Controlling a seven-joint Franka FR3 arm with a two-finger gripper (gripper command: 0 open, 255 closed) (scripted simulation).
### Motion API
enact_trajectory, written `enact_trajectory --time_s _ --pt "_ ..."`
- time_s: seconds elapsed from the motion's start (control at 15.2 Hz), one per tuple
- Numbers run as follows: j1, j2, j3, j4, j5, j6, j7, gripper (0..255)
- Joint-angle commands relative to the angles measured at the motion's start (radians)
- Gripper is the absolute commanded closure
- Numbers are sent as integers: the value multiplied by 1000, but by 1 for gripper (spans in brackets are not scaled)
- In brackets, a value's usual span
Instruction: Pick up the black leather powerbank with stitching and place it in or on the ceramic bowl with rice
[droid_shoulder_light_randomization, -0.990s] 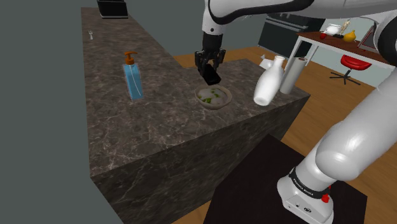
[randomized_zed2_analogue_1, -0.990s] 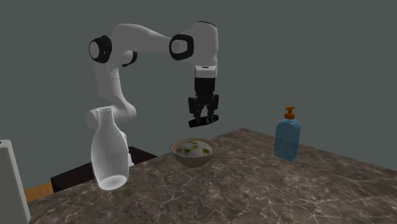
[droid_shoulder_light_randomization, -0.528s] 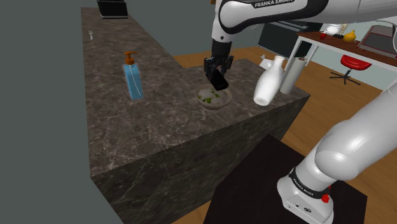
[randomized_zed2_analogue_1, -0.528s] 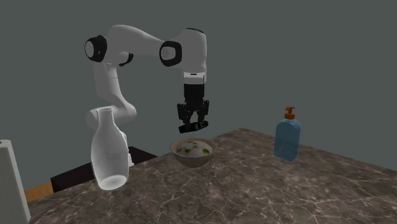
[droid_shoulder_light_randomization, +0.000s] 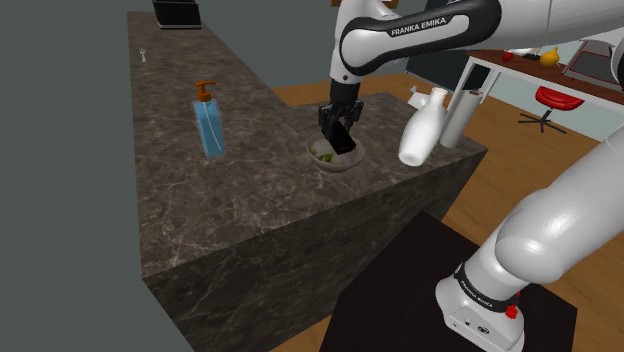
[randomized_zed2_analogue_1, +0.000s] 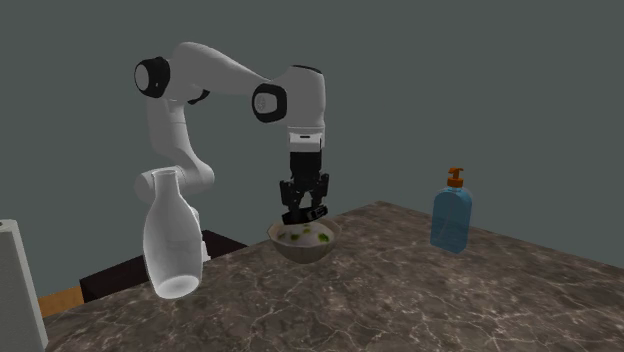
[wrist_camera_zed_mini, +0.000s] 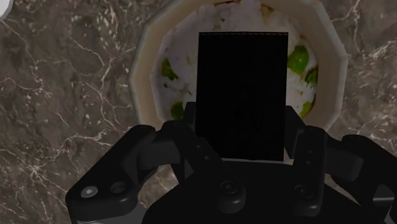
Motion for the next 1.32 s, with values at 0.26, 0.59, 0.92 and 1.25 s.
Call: enact_trajectory --time_s 0.26,0.59,0.92,1.25 --pt "-1 -1 -1 -22 0 21 -2 255" --pt "-1 -1 -1 -22 0 21 -2 0" --pt "-1 -8 -1 5 1 -12 -3 0" --pt "-2 -21 -3 85 1 -105 -4 0"
